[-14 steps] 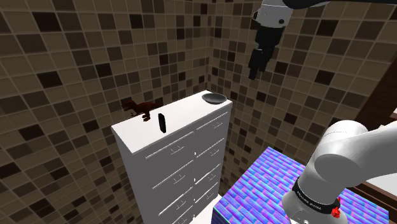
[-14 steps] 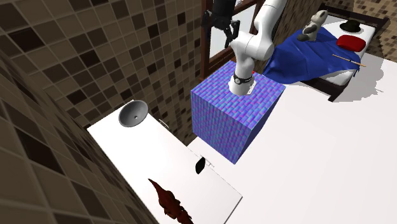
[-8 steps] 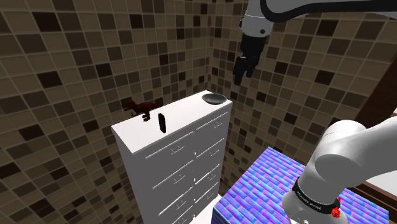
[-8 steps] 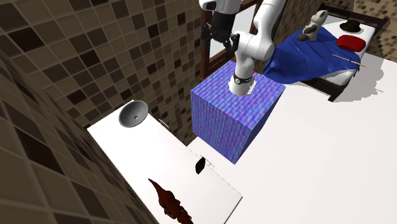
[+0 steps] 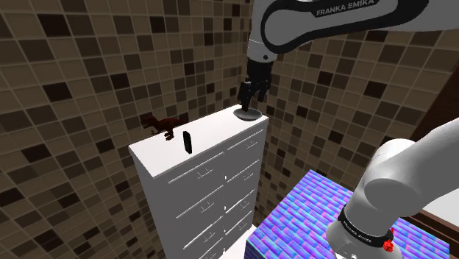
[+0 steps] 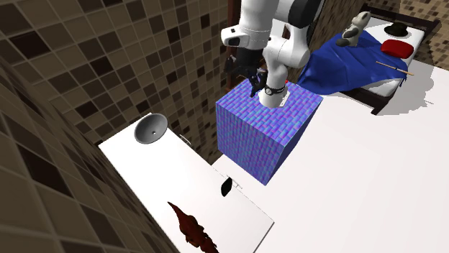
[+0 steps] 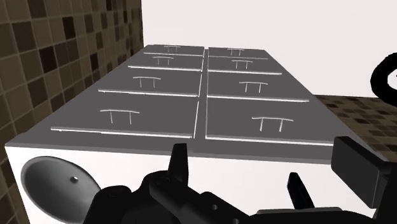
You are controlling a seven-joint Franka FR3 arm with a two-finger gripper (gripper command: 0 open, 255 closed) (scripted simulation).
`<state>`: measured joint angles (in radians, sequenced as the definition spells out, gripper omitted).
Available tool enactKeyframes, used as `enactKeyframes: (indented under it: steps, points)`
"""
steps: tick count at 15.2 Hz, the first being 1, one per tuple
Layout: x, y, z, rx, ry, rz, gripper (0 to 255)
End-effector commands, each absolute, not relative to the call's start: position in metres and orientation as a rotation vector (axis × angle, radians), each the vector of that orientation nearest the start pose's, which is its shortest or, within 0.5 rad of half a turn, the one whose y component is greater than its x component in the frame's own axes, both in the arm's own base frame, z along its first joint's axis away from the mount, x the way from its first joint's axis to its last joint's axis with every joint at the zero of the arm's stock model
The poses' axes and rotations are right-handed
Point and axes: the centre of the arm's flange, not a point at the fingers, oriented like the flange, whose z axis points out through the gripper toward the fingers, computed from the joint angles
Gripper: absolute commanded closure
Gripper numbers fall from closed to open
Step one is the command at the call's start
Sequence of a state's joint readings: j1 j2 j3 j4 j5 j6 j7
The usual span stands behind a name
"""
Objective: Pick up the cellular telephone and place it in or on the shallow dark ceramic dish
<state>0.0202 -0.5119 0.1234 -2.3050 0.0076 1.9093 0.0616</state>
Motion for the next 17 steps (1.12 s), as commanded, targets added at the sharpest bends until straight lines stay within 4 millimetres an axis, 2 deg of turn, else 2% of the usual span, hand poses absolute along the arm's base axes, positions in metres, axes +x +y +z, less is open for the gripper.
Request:
enactKeyframes:
  steps: [1,17]
  points:
    - [0.423,0.082,0.535,-3.170,-0.092,-0.196,0]
    - [0.575,0.180,0.438,-3.133,0.020,-0.250,0]
